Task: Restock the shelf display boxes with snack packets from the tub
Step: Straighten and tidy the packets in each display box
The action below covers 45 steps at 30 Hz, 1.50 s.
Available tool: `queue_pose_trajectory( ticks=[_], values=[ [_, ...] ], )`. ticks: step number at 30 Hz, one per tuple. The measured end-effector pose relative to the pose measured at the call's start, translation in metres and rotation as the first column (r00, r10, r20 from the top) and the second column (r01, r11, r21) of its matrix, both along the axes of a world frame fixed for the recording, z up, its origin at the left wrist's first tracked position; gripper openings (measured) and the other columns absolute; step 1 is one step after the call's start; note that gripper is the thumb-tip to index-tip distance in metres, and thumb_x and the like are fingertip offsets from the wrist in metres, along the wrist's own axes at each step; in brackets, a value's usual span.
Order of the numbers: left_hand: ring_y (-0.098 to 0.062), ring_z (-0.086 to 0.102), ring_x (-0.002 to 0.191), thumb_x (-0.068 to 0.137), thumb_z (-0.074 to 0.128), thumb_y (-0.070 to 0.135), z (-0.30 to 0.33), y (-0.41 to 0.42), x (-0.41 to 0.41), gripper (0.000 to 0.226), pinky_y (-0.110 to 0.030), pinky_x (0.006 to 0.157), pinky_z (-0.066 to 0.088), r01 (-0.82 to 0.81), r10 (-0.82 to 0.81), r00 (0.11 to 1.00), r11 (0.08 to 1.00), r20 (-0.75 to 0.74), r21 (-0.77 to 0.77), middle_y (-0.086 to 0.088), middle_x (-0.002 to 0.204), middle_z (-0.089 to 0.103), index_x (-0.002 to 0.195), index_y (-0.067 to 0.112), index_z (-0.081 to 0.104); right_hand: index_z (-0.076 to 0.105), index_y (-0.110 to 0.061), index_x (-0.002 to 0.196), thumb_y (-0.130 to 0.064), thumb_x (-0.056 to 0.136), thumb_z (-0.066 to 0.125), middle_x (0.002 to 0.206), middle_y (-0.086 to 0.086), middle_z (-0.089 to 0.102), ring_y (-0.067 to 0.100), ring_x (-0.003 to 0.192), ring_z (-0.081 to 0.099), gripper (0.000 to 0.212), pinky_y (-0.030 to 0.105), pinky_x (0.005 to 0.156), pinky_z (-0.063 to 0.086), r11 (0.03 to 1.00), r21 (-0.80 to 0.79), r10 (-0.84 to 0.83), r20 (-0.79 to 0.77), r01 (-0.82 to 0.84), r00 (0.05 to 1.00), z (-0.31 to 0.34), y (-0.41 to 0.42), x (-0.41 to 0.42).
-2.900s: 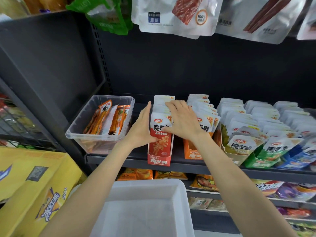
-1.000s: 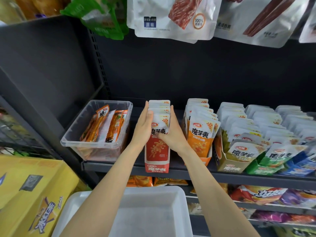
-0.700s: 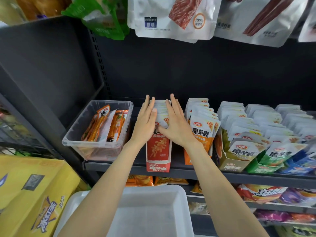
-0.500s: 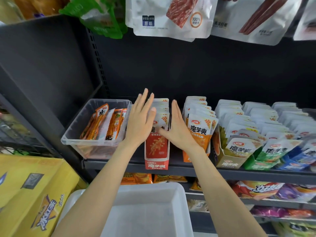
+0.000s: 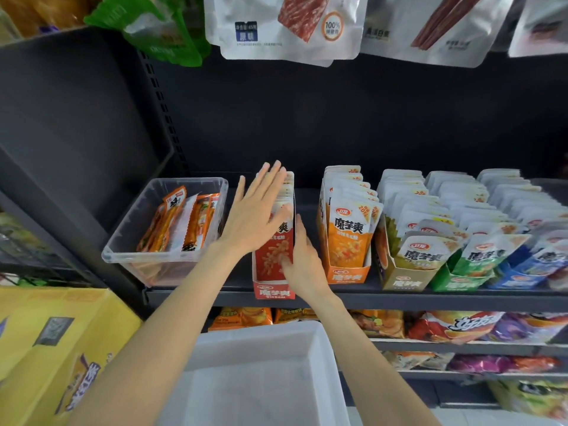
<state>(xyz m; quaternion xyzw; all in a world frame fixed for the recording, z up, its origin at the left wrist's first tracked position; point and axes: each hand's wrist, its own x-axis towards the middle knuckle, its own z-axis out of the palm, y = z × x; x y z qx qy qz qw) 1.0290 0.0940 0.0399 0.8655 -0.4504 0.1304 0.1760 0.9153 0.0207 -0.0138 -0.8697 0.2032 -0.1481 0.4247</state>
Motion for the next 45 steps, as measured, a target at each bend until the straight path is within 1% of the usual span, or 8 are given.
queue_pose_trajectory(
  ticks=[3,5,8,16,22,28,38,45],
  values=[
    [-0.013,0.006,0.146,0.093,0.054,0.022,-0.003,0.009,-0.022,0.082,-0.041,0.118,0.013,-0.147,-0.066,0.859,0.918,-0.508,-0.369,0.003,0.159,0.005,0.151,0.023,-0.005,0.008,-0.024,0.151,-0.021,0.092,0.058,0.142,0.004,0.043,0.022,0.121,0.053,0.078,0.038,0.089,0.051,0.993,-0.101,-0.061,-0.009,0.060,0.998,0.000,-0.001,0.000],
    [-0.014,0.025,0.141,0.084,0.068,0.010,-0.006,0.018,-0.032,0.097,-0.038,0.113,0.027,-0.188,-0.096,0.738,0.921,-0.668,-0.340,0.001,0.156,0.023,0.151,0.024,-0.001,0.008,-0.024,0.151,-0.023,0.089,0.062,0.139,0.005,0.046,0.023,0.118,0.055,0.082,0.039,0.087,0.051,0.986,-0.156,-0.070,-0.050,0.062,0.996,0.001,-0.002,0.001],
    [-0.010,0.042,0.127,0.078,0.070,0.001,-0.011,0.028,-0.036,0.096,-0.039,0.106,0.040,-0.079,-0.142,0.742,0.952,-0.656,-0.295,0.002,0.145,0.040,0.148,0.031,0.010,0.004,-0.024,0.150,-0.022,0.088,0.064,0.133,0.008,0.049,0.027,0.112,0.058,0.087,0.040,0.085,0.051,0.962,-0.267,-0.103,-0.193,0.049,0.976,0.008,-0.003,0.005],
    [-0.014,0.051,0.122,0.087,0.063,0.008,-0.031,0.032,-0.031,0.092,-0.021,0.084,0.043,-0.186,0.032,0.778,0.966,-0.628,-0.181,0.004,0.143,0.046,0.151,0.034,0.002,0.015,-0.009,0.142,-0.020,0.092,0.059,0.114,0.010,0.062,0.026,0.099,0.065,0.068,0.030,0.073,0.049,0.874,-0.476,-0.242,-0.243,0.102,0.939,0.022,0.002,0.018],
    [-0.018,0.046,0.129,0.101,0.040,0.025,-0.025,0.021,-0.036,0.065,-0.036,0.102,0.041,-0.280,0.096,0.775,0.938,-0.625,-0.203,0.002,0.149,0.039,0.152,0.027,-0.002,0.006,-0.018,0.148,-0.031,0.091,0.060,0.124,0.008,0.056,0.026,0.105,0.062,0.080,0.036,0.081,0.051,0.918,-0.379,-0.192,-0.176,0.113,0.965,0.022,0.001,0.012],
    [-0.018,0.042,0.133,0.096,0.051,0.013,-0.025,0.016,-0.039,0.084,-0.038,0.104,0.038,-0.251,0.069,0.776,0.946,-0.627,-0.207,0.003,0.152,0.033,0.149,0.028,-0.013,-0.007,-0.023,0.151,-0.022,0.092,0.059,0.118,0.007,0.060,0.024,0.101,0.064,0.089,0.036,0.080,0.051,0.918,-0.373,-0.188,-0.116,0.133,0.975,0.019,0.001,0.010],
    [-0.019,0.038,0.135,0.093,0.056,0.013,-0.023,0.022,-0.029,0.084,-0.041,0.107,0.035,-0.240,0.014,0.722,0.943,-0.691,-0.232,0.003,0.151,0.035,0.150,0.034,-0.002,-0.003,-0.025,0.151,-0.015,0.091,0.056,0.112,0.006,0.064,0.022,0.091,0.065,0.085,0.030,0.068,0.051,0.962,-0.263,-0.096,-0.057,0.078,0.994,0.012,-0.003,0.013],
    [-0.017,0.041,0.132,0.091,0.061,0.017,-0.020,0.023,-0.025,0.090,-0.036,0.104,0.036,-0.253,0.023,0.710,0.941,-0.704,-0.224,0.004,0.150,0.035,0.150,0.034,-0.005,0.003,-0.029,0.152,-0.021,0.092,0.058,0.123,0.003,0.062,0.021,0.102,0.064,0.082,0.037,0.081,0.055,0.991,-0.133,-0.001,-0.001,0.001,1.000,0.009,-0.010,0.015]
  ],
)
